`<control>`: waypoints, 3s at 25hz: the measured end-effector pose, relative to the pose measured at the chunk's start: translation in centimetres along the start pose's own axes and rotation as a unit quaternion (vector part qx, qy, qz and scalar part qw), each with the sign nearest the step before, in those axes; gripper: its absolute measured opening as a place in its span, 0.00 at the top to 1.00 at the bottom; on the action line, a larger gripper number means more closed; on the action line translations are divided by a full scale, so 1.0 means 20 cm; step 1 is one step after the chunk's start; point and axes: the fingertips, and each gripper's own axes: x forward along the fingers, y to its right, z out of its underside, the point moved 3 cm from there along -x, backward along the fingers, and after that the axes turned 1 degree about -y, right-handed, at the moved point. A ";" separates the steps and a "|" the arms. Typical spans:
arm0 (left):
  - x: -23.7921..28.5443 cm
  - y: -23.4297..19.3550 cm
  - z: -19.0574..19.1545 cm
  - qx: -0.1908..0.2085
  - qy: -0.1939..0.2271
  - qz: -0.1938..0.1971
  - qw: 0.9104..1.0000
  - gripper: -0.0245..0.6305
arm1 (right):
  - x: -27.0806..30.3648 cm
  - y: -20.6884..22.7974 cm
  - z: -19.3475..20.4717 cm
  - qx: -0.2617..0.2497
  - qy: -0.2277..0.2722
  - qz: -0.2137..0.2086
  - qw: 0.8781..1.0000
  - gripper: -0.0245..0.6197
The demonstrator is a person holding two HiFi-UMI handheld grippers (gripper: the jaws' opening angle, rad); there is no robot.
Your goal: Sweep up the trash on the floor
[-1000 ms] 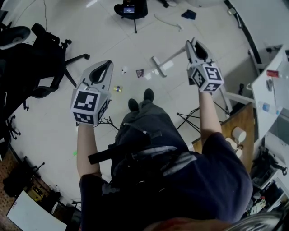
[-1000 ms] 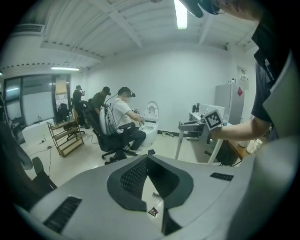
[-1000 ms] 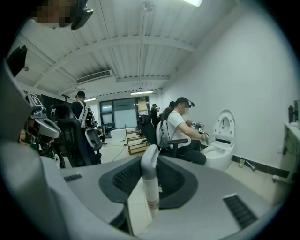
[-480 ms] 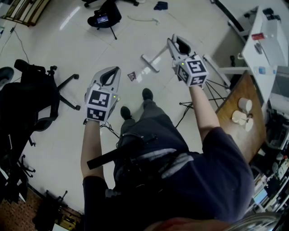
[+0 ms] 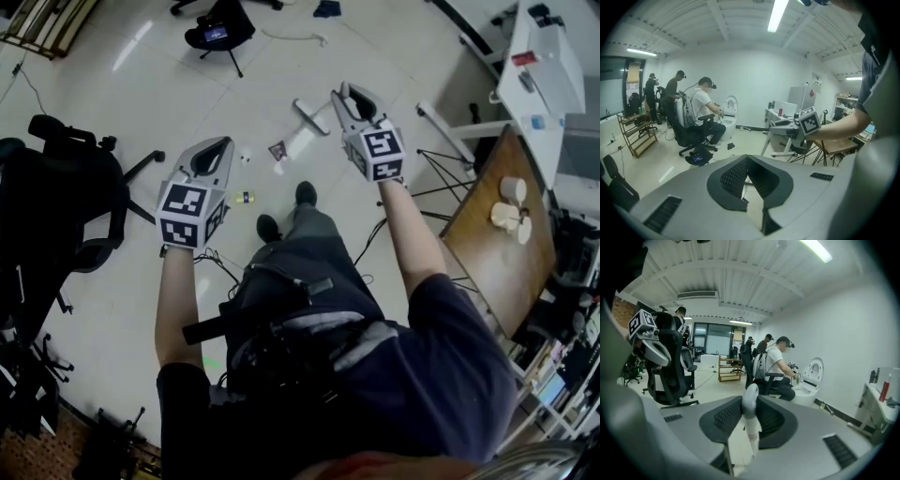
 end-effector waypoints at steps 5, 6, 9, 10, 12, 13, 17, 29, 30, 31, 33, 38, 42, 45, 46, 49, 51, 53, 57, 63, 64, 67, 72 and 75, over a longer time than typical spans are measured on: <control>-0.15 -0.02 -0.02 -0.014 0.009 -0.033 0.999 0.96 | -0.05 -0.14 0.05 0.014 -0.014 -0.021 1.000 0.78; -0.18 -0.01 -0.03 -0.018 0.011 -0.043 0.999 0.96 | -0.07 -0.16 0.06 0.018 -0.016 -0.028 0.999 0.78; -0.27 0.06 -0.08 -0.020 0.017 -0.063 0.998 0.96 | -0.13 -0.22 0.10 0.025 -0.021 -0.056 0.998 0.78; -0.29 0.08 -0.08 -0.017 0.018 -0.068 0.997 0.96 | -0.15 -0.24 0.12 0.026 -0.021 -0.064 0.997 0.78; -0.32 0.10 -0.06 -0.020 0.018 -0.083 0.996 0.96 | -0.17 -0.26 0.14 0.035 -0.017 -0.075 0.996 0.78; -0.33 0.11 -0.05 -0.023 0.017 -0.088 0.996 0.96 | -0.18 -0.27 0.15 0.042 -0.015 -0.078 0.996 0.77; -0.32 0.14 0.04 -0.034 0.006 -0.090 0.995 0.96 | -0.18 -0.33 0.17 0.048 -0.018 -0.092 0.994 0.77; -0.32 0.09 0.19 -0.002 0.016 -0.064 0.998 0.96 | -0.16 -0.58 0.23 0.041 -0.049 -0.089 0.994 0.76; -0.34 0.06 0.22 -0.003 0.022 -0.064 0.998 0.96 | -0.15 -0.61 0.22 0.042 -0.052 -0.087 0.994 0.76; -0.36 0.03 0.24 -0.004 0.030 -0.066 0.997 0.96 | -0.13 -0.64 0.22 0.044 -0.055 -0.084 0.994 0.76; -0.42 -0.04 0.28 -0.007 0.041 -0.075 0.996 0.96 | -0.10 -0.72 0.22 0.052 -0.061 -0.074 0.994 0.76; -0.61 -0.21 0.41 -0.033 0.048 -0.078 0.995 0.96 | -0.04 -0.93 0.23 0.047 -0.086 -0.058 0.993 0.76; -0.79 -0.30 0.54 -0.044 0.047 -0.082 0.995 0.96 | -0.03 -1.09 0.26 0.055 -0.097 -0.049 0.993 0.75; -0.90 -0.34 0.62 -0.049 0.048 -0.083 0.994 0.96 | -0.04 -1.20 0.30 0.058 -0.105 -0.042 0.992 0.75; -0.93 -0.35 0.64 -0.049 0.047 -0.083 0.994 0.96 | -0.05 -1.23 0.30 0.059 -0.106 -0.041 0.992 0.75; -1.01 -0.39 0.71 -0.054 0.048 -0.082 0.994 0.96 | -0.07 -1.33 0.32 0.061 -0.113 -0.039 0.991 0.75; -1.05 -0.42 0.74 -0.057 0.051 -0.081 0.994 0.96 | -0.08 -1.39 0.32 0.060 -0.113 -0.042 0.991 0.75; -1.09 -0.44 0.76 -0.058 0.054 -0.081 0.994 0.96 | -0.10 -1.47 0.30 0.058 -0.111 -0.046 0.991 0.75; -1.14 -0.48 0.80 -0.063 0.062 -0.077 0.993 0.96 | -0.16 -1.62 0.31 0.064 -0.116 -0.058 0.989 0.75; -1.17 -0.47 0.81 -0.066 0.072 -0.065 0.993 0.96 | -0.26 -1.80 0.29 0.082 -0.119 -0.072 0.987 0.75; -1.17 -0.47 0.81 -0.069 0.073 -0.063 0.993 0.96 | -0.28 -1.82 0.29 0.083 -0.118 -0.071 0.987 0.75; -1.17 -0.44 0.81 -0.077 0.073 -0.062 0.992 0.96 | -0.33 -1.85 0.31 0.085 -0.119 -0.072 0.987 0.75; -1.17 -0.31 0.80 -0.076 0.067 -0.068 0.993 0.96 | -0.43 -1.84 0.35 0.098 -0.111 -0.088 0.985 0.75; -1.18 -0.24 0.85 -0.077 0.056 -0.077 0.992 0.96 | -0.46 -1.84 0.36 0.089 -0.100 -0.099 0.986 0.75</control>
